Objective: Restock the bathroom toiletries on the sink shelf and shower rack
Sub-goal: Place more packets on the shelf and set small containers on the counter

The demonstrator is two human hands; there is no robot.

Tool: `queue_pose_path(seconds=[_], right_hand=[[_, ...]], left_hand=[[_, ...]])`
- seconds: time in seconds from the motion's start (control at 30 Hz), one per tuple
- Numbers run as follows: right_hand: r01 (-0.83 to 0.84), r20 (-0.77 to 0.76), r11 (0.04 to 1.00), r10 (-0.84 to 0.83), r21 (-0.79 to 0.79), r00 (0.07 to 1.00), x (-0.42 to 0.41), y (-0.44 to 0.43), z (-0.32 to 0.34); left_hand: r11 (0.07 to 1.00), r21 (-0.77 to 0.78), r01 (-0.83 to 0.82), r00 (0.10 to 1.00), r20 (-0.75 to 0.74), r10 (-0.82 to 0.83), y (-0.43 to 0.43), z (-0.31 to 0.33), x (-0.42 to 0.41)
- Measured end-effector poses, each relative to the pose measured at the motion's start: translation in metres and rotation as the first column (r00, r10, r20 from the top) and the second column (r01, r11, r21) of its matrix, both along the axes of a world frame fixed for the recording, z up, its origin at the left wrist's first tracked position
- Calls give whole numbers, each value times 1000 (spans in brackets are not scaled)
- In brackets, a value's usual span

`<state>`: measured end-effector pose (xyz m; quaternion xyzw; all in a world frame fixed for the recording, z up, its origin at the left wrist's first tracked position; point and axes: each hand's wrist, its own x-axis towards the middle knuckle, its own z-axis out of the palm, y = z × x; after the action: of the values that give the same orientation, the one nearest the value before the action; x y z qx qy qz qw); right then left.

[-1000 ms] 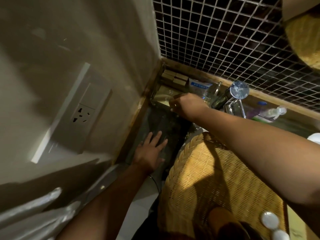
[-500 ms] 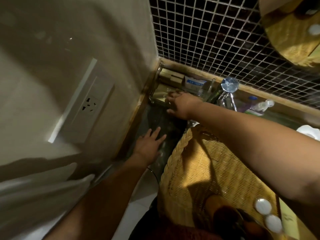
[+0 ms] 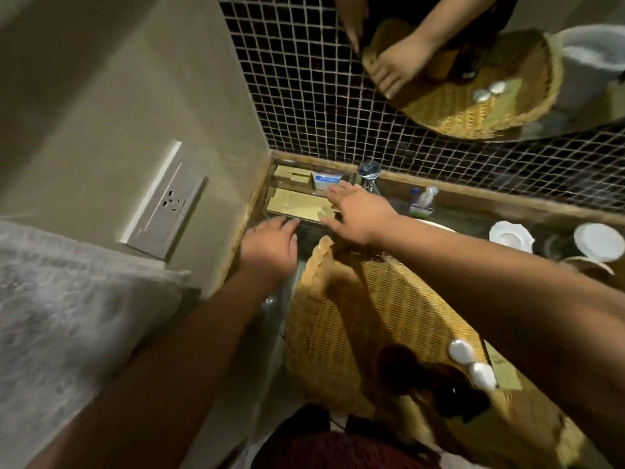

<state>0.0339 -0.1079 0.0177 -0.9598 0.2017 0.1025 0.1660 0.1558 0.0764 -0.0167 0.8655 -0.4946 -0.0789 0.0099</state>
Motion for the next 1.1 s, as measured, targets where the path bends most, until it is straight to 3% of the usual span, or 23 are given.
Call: queue_pose_path(seconds=[0.3,0.47,0.83,1.0,1.1], right_hand=[[205,25,968,-203,-146,979,-111,-11,44],[361,16,919,-363,-160,931,-185,-15,50],[587,-35,796,-597,-146,801,-304,33,11],[680,-125,733,-676,-8,726,-317,72,-29],[714,-178,698,-697,52,694,-321,93,-58]], left_hand=[[964,-68,259,963,102,-251,-57,52,-69],[883,-25,468,879,122,-462,-91,49,-131],[601,65,796,600,32,-799,-135,8,-222],[354,242,904,379,-67,-923,-137,-16,-237],[200,249,948,237,-129,-963,-135,-34,-245]])
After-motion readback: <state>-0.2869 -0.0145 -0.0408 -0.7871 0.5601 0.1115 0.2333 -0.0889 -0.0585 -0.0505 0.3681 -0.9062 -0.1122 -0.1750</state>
